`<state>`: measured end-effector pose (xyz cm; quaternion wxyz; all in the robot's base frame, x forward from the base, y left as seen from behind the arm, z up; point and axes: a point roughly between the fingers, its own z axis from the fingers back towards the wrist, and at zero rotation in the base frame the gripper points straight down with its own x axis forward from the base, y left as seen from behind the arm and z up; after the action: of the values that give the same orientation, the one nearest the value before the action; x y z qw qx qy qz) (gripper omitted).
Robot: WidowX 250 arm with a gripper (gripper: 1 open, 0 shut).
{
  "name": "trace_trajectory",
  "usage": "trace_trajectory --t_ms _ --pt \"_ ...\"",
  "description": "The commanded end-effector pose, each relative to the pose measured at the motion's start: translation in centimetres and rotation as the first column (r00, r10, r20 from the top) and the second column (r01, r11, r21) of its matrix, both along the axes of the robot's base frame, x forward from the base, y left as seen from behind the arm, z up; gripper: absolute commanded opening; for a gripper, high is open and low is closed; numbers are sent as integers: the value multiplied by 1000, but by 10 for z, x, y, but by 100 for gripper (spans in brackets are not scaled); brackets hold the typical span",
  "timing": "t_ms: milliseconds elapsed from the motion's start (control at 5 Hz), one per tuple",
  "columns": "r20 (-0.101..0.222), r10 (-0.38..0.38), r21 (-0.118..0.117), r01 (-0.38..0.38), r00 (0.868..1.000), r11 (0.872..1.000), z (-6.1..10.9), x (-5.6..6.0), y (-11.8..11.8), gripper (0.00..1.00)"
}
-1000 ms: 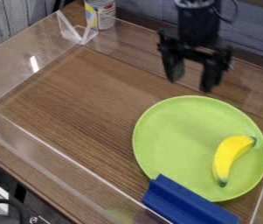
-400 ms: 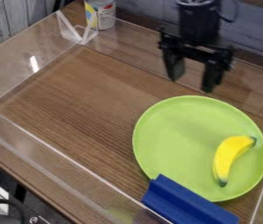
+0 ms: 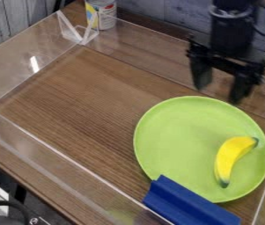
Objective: Put the banana in the green plate
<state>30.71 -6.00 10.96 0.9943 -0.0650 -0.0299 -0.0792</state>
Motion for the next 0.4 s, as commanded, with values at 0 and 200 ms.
trace_trajectory --t_ms 0,200 --pt "55 36 6 -37 998 999 13 4 43 0" --pt "58 -7 5 7 998 1000 9 2 9 0"
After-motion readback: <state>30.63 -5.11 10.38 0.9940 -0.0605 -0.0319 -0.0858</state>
